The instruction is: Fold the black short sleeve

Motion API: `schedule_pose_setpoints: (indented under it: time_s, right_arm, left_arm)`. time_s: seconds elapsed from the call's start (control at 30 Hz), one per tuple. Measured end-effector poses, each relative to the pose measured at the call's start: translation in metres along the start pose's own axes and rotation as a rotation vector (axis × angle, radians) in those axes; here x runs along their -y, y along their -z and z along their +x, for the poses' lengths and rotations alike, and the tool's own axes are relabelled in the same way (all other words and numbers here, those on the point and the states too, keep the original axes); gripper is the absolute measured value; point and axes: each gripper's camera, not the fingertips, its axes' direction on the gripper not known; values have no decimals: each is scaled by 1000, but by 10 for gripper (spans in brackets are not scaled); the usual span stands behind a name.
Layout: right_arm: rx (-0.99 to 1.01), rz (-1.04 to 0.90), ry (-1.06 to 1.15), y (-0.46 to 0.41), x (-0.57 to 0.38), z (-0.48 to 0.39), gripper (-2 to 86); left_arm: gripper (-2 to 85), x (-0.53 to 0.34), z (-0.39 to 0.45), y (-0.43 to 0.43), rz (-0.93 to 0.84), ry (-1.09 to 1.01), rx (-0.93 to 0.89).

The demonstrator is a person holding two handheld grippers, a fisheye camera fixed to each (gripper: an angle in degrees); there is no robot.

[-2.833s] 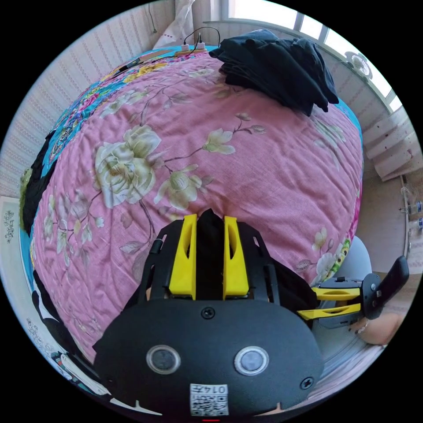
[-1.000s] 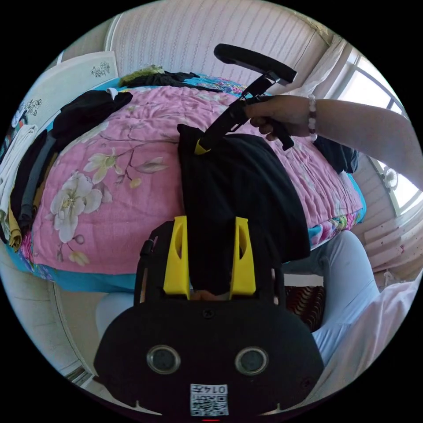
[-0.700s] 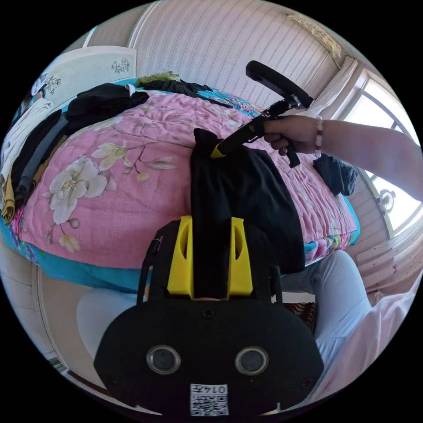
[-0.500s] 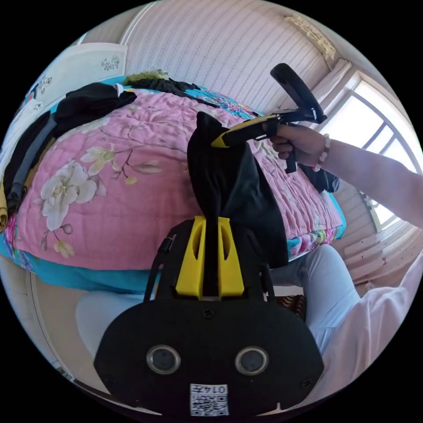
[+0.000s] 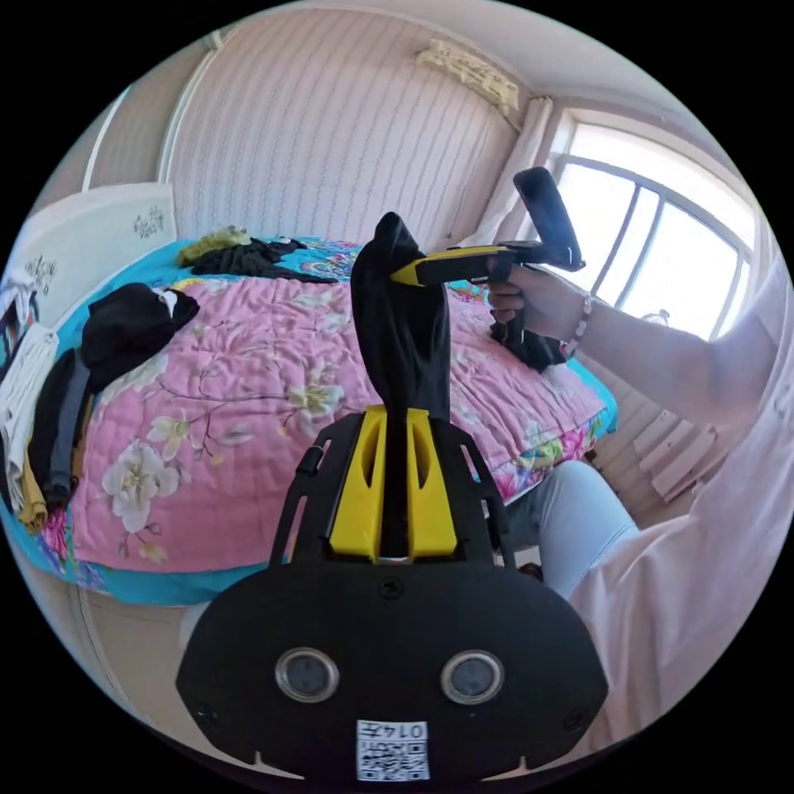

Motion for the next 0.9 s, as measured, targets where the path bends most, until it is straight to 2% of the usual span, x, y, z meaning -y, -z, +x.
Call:
schedule_pose_setpoints:
  time_s: [0.1, 0.2, 0.23, 0.27, 0.3, 0.37, 0.4, 0.43, 0.5, 0.6, 0.67, 0.77, 0.9]
  right_arm:
    - [-23, -10, 134, -8, 83, 7, 59]
    - [-34, -6, 252, -24, 221, 20, 64]
    - [-23, -32, 260, -39, 294, 25, 72]
    - [-38, -66, 254, -58, 369, 25, 90]
    - [-48, -76, 258, -68, 405, 25, 103]
    - [-112, -166, 151, -123, 519, 33, 134]
    - [-123, -217, 109, -138, 538, 37, 135]
    - [-81, -304, 37, -162, 559, 44, 137]
    - [58, -300, -35, -178, 559, 47, 134]
    - [136, -296, 19, -178, 506, 35, 127]
    - [95, -338, 90, -158, 417, 22, 121]
    - [129, -383, 19, -99, 281, 10, 120]
    - [72, -347, -196, 28, 140, -10, 121]
  left_arm:
    - [40, 25, -39, -2, 62, 122, -57]
    - [41, 75, -92, 19, 197, 159, 41]
    - [44, 99, -124, 32, 257, 183, 95]
    - [47, 120, -161, 47, 304, 230, 181]
    - [52, 129, -181, 53, 323, 258, 226]
    - [65, 140, -269, 60, 354, 374, 381]
    - [66, 137, -291, 57, 334, 399, 417]
    - [53, 127, -329, 45, 237, 453, 466]
    - [39, 99, -365, 27, 64, 512, 441]
    - [41, 20, -330, 13, 2, 325, 382]
    - [65, -60, -248, -1, -21, 105, 460]
    - [73, -160, -131, -16, -25, -36, 570]
    - [73, -237, -13, -30, -21, -45, 499]
